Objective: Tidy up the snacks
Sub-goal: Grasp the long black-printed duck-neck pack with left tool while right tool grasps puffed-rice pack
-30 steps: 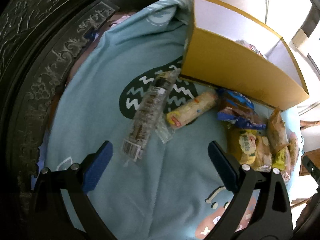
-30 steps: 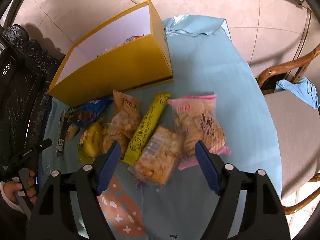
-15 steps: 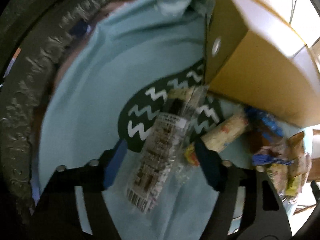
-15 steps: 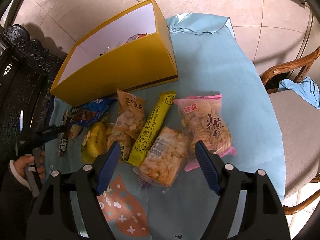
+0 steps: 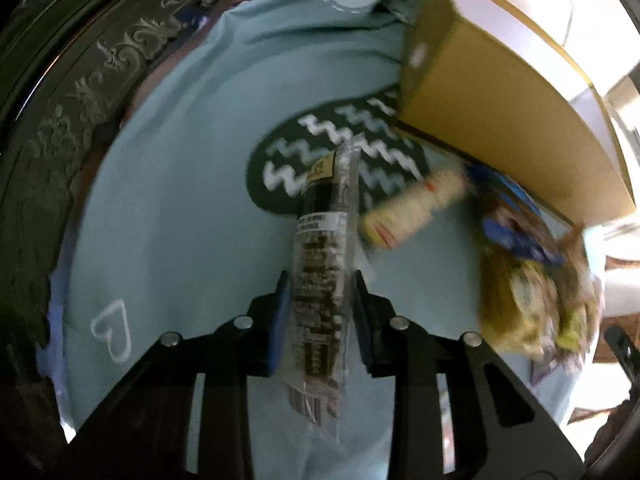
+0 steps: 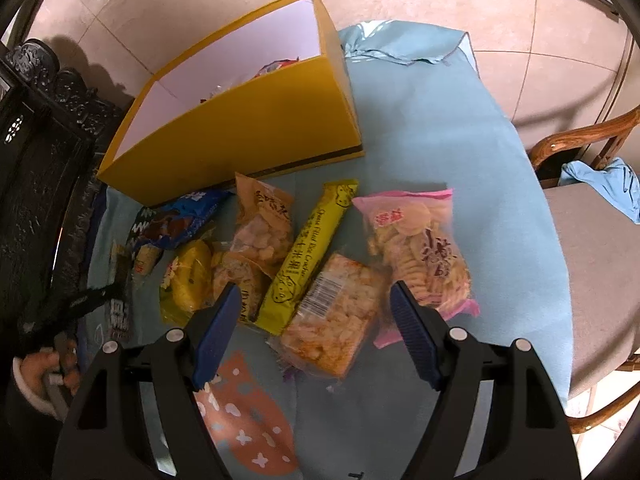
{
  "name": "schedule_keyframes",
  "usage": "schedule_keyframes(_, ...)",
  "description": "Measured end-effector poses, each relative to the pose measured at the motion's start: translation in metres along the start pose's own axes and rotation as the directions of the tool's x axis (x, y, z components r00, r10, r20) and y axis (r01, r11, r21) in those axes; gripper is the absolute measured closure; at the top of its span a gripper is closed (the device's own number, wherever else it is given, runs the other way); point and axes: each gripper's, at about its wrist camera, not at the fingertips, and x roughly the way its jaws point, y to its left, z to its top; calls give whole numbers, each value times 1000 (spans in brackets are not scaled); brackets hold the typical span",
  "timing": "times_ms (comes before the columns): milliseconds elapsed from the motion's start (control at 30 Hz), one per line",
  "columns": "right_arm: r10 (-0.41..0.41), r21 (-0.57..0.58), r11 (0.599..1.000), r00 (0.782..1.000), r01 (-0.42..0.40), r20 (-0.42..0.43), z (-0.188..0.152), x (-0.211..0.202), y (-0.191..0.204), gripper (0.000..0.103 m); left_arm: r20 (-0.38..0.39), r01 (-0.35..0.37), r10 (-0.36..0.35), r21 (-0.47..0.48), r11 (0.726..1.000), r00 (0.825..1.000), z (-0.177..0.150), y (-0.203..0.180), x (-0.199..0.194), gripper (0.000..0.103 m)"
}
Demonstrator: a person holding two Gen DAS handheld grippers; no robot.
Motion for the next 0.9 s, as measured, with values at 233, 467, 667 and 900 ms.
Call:
schedule_keyframes(233,-1,-8,1000,1000,1,-27,-12,-5,-4,26,44,58,-62,76,995,997,-29,-16,-36,76)
schedule_keyframes(467,0,-32,999,998,-2,-68,-25,-2,4,26,16,78,-80,93,993,997,-40,-26,-39,76)
schedule_keyframes(667,-19,25,999,995,22,-99,-32,7,-1,26,5,100,-101,129,987,995,-44,-40,-38,76)
schedule_keyframes(900,18,117,993,993,-4,-119,-23,25,0,26,-6,100,-100,161,982,995,-48,-54,-35,76)
